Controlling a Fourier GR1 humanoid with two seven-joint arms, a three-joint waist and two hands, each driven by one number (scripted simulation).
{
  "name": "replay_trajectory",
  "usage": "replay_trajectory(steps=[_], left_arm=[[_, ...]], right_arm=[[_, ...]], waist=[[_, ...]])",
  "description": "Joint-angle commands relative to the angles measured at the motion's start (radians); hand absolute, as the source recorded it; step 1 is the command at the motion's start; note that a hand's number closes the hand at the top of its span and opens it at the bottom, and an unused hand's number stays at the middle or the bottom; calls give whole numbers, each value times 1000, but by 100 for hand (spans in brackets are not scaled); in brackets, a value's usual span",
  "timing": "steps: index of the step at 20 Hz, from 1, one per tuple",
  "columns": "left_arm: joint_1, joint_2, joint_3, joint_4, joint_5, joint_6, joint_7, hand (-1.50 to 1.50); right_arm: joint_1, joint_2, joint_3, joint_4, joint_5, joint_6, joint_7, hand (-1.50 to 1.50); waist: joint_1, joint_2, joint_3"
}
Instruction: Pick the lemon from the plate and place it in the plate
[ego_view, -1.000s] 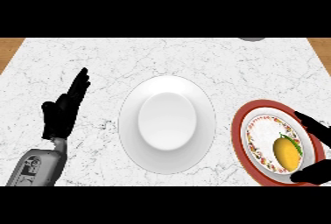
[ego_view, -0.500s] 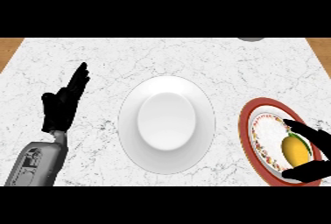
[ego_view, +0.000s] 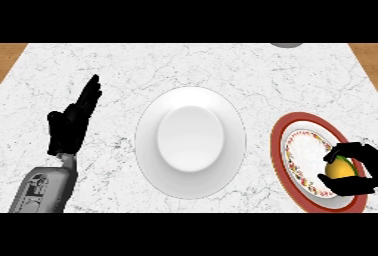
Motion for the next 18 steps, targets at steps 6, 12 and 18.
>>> replay_trajectory(steps=[6, 12, 18], left_arm=[[-10, -16, 8, 29, -17, -13, -16, 0], [31, 10, 40, -4, 4, -24, -25, 0], [-9, -2, 32, 26, -21, -7, -19, 0]], right_arm=[[81, 12, 73, -122, 237, -164, -68, 150], [164, -79, 122, -415, 418, -237, -35, 150], [187, -7, 125, -685, 416, -336, -76, 150]], waist=[[-7, 3, 6], [-17, -3, 5], [-20, -1, 5]])
